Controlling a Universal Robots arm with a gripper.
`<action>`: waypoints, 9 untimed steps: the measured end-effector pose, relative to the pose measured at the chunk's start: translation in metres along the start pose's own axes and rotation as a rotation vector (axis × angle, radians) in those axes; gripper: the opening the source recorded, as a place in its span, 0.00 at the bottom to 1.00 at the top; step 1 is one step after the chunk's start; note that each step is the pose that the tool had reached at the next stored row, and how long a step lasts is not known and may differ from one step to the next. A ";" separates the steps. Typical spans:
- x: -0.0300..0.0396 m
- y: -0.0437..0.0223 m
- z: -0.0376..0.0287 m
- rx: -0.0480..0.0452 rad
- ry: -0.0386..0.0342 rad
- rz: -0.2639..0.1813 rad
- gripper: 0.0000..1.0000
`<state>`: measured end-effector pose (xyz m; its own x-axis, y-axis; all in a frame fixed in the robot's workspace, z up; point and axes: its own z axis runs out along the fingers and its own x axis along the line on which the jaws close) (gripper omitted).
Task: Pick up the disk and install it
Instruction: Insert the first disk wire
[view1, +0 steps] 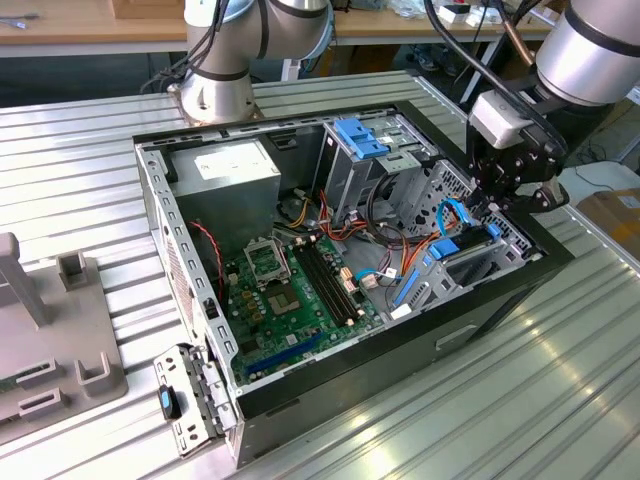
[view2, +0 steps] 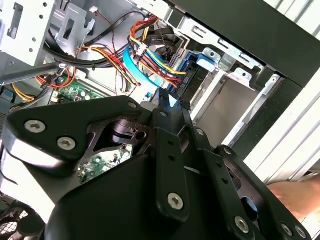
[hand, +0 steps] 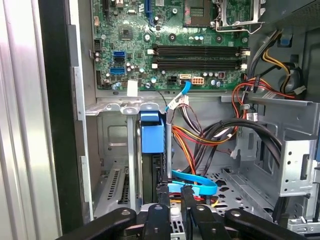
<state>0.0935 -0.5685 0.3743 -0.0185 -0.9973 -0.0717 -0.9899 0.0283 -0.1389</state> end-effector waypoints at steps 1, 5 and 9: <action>-0.0006 -0.0002 -0.0017 0.0000 0.0007 0.000 0.24; -0.0007 -0.0004 -0.0022 0.0001 0.0011 0.000 0.24; -0.0007 -0.0012 -0.0016 0.0034 0.0043 0.047 0.24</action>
<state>0.0945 -0.5679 0.3762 -0.0651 -0.9951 -0.0739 -0.9875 0.0749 -0.1389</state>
